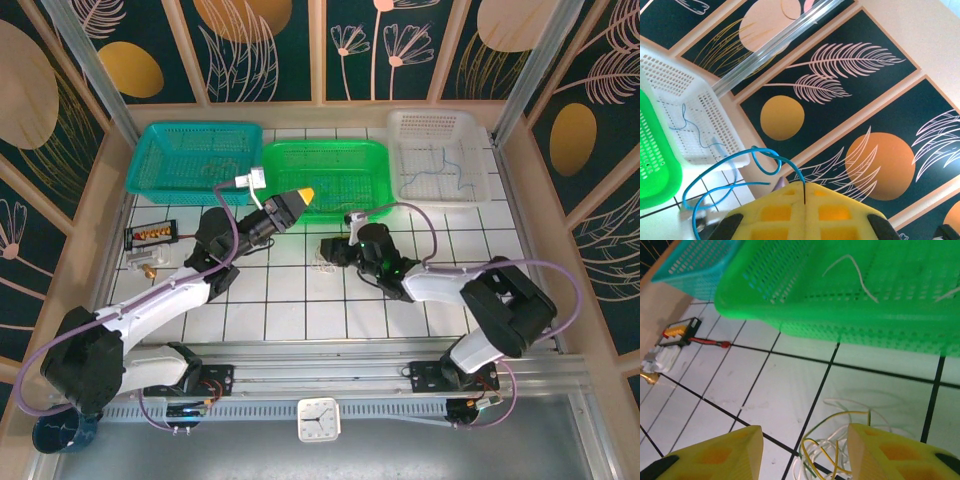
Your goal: Untangle the cables
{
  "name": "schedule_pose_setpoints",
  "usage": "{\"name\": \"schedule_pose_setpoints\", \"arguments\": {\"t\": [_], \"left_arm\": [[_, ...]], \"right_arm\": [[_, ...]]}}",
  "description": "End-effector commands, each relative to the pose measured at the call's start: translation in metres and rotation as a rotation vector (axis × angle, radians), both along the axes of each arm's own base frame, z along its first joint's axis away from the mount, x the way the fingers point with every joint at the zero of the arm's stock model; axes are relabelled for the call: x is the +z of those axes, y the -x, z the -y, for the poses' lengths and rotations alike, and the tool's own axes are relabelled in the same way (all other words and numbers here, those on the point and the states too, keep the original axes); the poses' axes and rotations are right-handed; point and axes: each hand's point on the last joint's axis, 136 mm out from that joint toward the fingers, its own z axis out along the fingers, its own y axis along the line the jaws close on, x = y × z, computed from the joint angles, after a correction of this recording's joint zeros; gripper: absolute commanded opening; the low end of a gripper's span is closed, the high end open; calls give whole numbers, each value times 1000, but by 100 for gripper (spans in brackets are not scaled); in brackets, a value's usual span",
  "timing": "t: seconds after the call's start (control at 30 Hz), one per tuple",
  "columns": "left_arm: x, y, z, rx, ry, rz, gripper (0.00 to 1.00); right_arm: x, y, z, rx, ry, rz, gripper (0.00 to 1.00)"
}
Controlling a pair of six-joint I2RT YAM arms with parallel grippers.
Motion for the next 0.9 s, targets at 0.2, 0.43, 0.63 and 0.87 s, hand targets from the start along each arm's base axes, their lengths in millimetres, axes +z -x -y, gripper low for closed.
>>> {"name": "schedule_pose_setpoints", "arguments": {"t": [0.2,0.43,0.63,0.87], "left_arm": [[4,4,-3,17,9,81,0],[-1,3,-5,29,6,84,0],[-4,2,-5,34,1,79,0],[-6,3,-5,33,-1,79,0]], "right_arm": [[34,-7,50,-69,-54,-60,49],[84,-11,74,-93,-228,-48,50],[125,-12,75,-72,-356,-21,57],[165,-6,70,-21,-508,8,66]]}}
